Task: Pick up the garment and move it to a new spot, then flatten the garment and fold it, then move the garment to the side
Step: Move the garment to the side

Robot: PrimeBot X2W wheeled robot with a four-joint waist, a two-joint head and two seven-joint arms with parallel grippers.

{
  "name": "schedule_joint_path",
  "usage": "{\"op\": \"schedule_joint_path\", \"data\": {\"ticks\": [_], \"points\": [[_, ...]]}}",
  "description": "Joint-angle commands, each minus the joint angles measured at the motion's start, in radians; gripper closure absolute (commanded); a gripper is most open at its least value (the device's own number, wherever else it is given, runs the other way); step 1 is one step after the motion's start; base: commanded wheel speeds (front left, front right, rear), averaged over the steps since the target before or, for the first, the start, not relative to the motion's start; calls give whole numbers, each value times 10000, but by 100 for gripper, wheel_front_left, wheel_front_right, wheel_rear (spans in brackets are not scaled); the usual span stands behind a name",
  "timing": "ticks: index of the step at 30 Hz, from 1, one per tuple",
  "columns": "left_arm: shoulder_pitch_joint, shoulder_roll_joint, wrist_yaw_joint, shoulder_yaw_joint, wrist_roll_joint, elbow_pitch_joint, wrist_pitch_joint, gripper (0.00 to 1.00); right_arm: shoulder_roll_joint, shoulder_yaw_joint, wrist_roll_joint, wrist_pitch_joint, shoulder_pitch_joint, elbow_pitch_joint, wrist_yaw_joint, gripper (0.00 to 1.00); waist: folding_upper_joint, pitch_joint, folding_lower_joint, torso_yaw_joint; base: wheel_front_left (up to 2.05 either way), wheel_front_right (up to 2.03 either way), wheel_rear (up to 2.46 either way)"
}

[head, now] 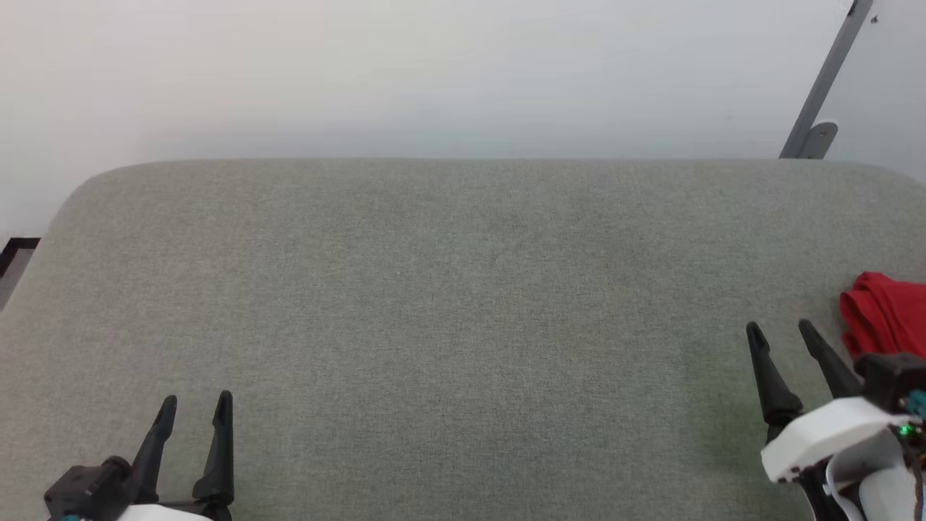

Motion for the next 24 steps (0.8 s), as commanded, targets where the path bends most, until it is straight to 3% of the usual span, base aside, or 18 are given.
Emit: {"op": "schedule_joint_path", "data": {"ticks": [1,15,24], "points": [[222,-31,28,68,106,-171,-19,0,154,-193,53,-30,404,-357,-24,0,-1,-105,0,42,0,0,0],[884,-90,28,287,420,-901,-19,0,987,-1366,-170,546,1872,-2307,-23,0,-1,-242,0,85,0,0,0],[763,-154,28,290,457,-1041,-19,0,1293,-1571,-169,913,1994,-2744,-20,0,-1,-150,0,190,0,0,0]]}}
